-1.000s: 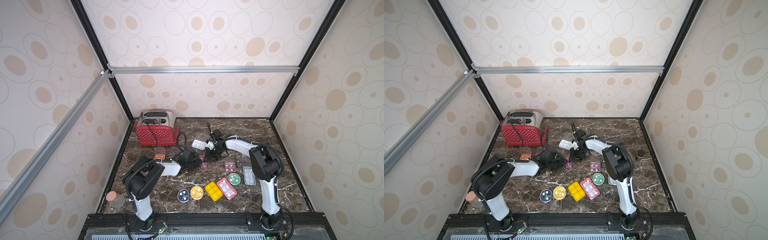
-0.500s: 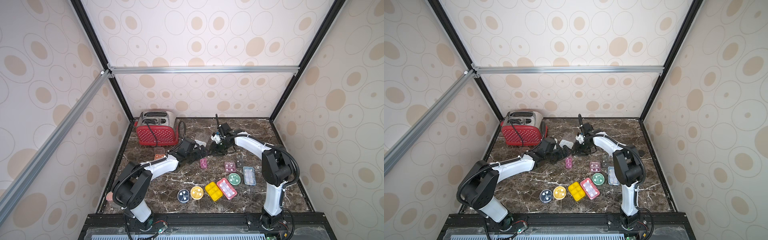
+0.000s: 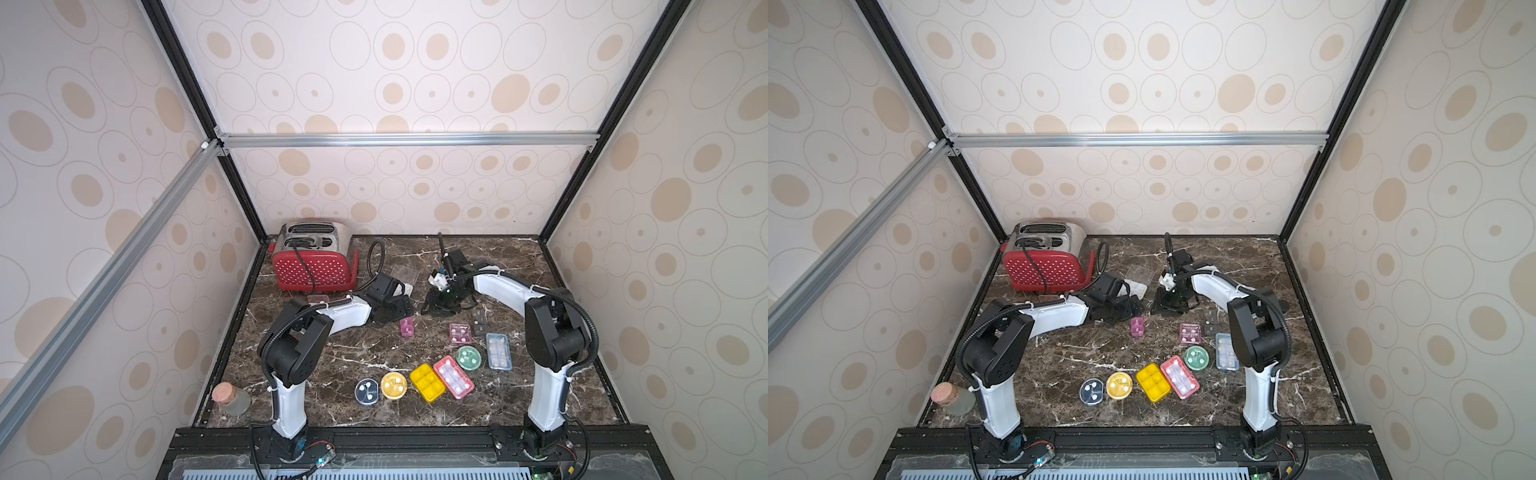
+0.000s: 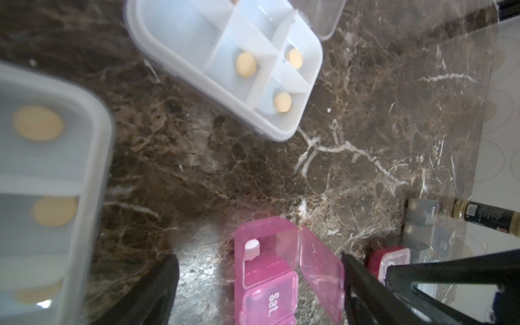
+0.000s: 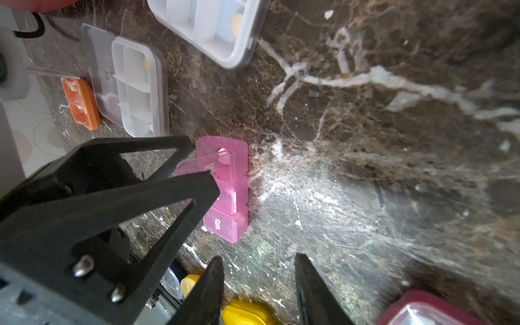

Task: Close pillboxes
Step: Close the lid on the pillbox.

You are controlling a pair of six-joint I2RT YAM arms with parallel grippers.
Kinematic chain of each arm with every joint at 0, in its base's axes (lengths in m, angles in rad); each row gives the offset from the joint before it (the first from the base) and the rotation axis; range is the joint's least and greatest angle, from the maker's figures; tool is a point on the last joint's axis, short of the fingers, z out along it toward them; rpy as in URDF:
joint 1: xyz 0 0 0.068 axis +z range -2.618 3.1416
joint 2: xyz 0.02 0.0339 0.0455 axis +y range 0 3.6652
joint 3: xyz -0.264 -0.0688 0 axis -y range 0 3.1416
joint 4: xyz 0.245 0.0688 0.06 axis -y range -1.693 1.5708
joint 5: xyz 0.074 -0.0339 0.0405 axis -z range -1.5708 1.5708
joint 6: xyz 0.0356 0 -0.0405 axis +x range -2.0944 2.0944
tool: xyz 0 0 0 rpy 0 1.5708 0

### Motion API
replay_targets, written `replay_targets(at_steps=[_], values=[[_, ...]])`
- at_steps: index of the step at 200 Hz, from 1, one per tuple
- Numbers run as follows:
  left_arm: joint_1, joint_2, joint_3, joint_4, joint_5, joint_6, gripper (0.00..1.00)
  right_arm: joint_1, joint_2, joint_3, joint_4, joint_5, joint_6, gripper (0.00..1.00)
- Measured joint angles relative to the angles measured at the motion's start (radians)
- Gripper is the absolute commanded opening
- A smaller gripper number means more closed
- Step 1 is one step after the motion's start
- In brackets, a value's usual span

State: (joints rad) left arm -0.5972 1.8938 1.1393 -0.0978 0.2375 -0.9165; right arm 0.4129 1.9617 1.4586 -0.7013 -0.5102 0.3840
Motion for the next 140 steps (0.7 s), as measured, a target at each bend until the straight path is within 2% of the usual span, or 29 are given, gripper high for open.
replay_targets(at_steps=[34,93,140], values=[[0.001,0.001,0.0,0.001,0.0,-0.003,0.59,0.0,0.008,0.004,0.009,-0.013,-0.001,0.41],[0.001,0.009,0.0,0.018,0.001,-0.015,0.38,0.014,0.087,0.067,0.016,-0.013,0.0,0.35],[0.001,0.024,-0.002,0.033,0.005,-0.026,0.33,0.025,0.103,0.088,0.026,-0.013,0.008,0.33]])
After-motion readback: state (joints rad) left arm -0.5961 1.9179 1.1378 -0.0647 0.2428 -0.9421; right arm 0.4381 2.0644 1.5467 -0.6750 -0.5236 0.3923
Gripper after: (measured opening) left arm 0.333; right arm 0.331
